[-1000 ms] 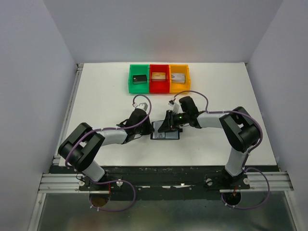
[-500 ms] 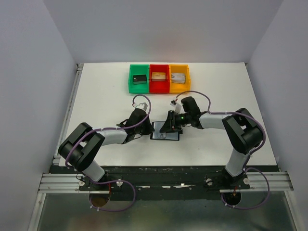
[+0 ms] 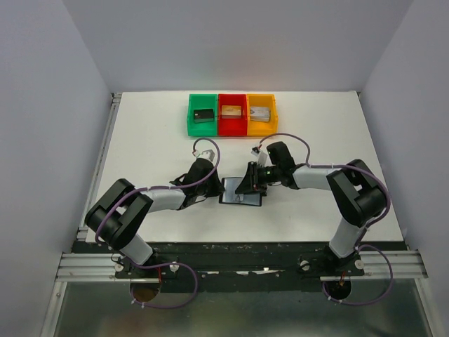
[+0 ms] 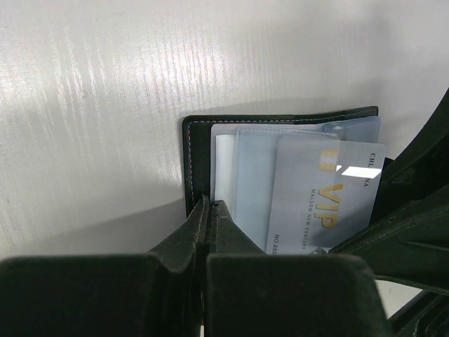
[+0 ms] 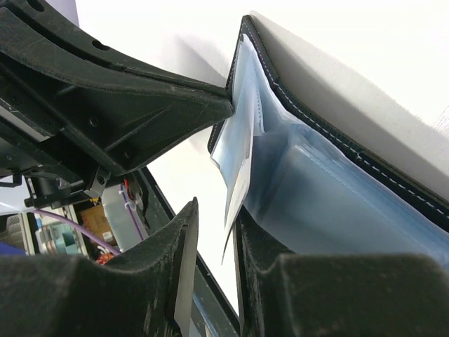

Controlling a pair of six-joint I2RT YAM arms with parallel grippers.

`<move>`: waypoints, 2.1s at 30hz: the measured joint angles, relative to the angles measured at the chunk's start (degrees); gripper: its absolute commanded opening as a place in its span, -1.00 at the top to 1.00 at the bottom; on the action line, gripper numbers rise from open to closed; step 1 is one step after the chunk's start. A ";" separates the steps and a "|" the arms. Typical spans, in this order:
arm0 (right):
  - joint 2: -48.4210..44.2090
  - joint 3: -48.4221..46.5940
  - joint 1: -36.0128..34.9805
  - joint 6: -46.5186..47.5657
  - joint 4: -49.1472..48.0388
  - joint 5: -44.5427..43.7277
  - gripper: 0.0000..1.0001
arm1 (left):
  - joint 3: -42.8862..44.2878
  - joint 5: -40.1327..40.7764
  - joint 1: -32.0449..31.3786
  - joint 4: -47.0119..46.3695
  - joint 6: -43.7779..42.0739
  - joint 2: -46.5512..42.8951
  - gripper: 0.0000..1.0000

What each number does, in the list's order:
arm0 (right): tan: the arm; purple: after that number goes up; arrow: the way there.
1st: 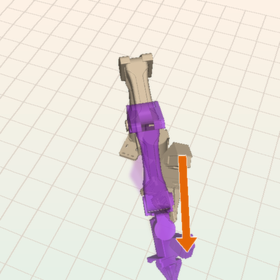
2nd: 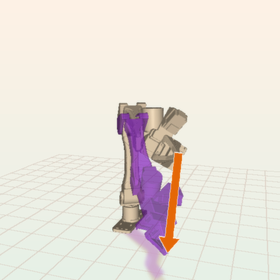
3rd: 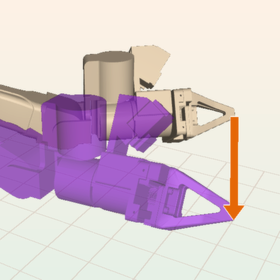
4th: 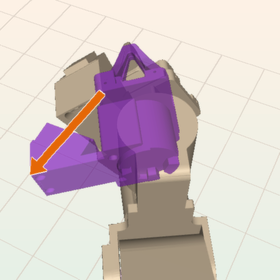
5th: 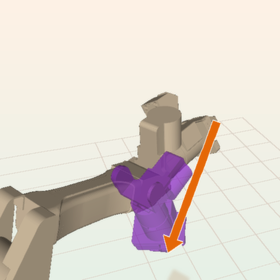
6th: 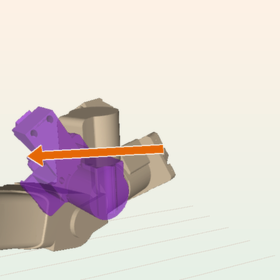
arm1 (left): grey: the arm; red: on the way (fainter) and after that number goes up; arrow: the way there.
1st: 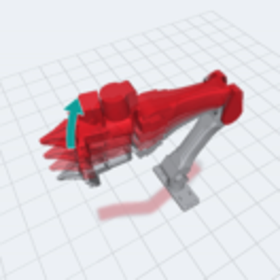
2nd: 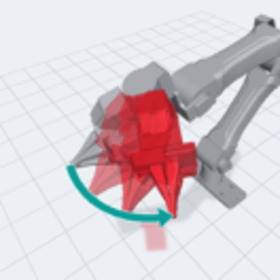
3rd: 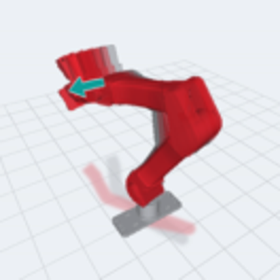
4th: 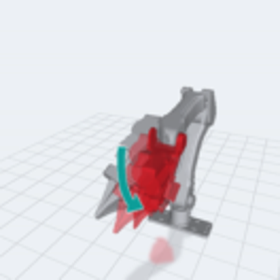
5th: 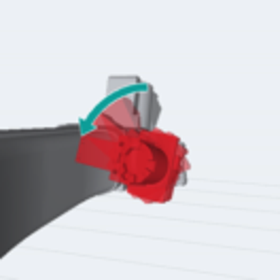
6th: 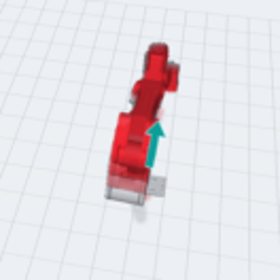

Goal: Take the credit cards out of the card holder
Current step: Remove the credit card from the card holder.

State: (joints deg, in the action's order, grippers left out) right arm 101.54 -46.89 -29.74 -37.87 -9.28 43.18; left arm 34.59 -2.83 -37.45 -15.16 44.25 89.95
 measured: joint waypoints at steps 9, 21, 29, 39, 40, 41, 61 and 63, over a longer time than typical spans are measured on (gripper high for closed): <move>-0.83 0.44 0.61 0.00 0.02 -0.07 0.39 | 0.00 0.00 0.00 0.02 0.15 0.00 1.00; -1.05 0.48 1.31 0.20 1.31 -0.81 0.64 | 0.00 0.04 0.00 0.04 0.20 0.00 1.00; -1.46 0.59 1.77 0.48 3.23 -2.16 0.99 | 0.00 0.04 0.00 0.07 0.17 0.00 1.00; -3.56 -0.04 2.75 2.64 12.17 -6.86 0.99 | 0.00 0.07 0.00 0.07 0.15 0.00 1.00; -4.04 -0.39 2.75 3.06 13.49 -7.58 0.99 | 0.00 0.07 0.00 0.09 0.15 0.00 1.00; -4.81 -0.87 2.80 3.58 15.34 -8.39 0.99 | 0.00 0.11 0.00 0.11 0.15 -0.02 1.00; -19.54 -4.59 3.19 10.82 30.05 -17.29 0.99 | 1.84 2.36 -0.07 10.93 -3.06 -13.25 -0.23; -22.40 -4.70 3.19 12.11 29.99 -17.14 0.99 | 4.26 1.49 -0.07 11.67 -3.87 -15.45 -0.24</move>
State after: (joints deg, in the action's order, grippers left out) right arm 79.13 -51.59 -26.55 -25.76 20.71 26.04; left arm 38.85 -1.34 -37.52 -3.49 40.38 74.50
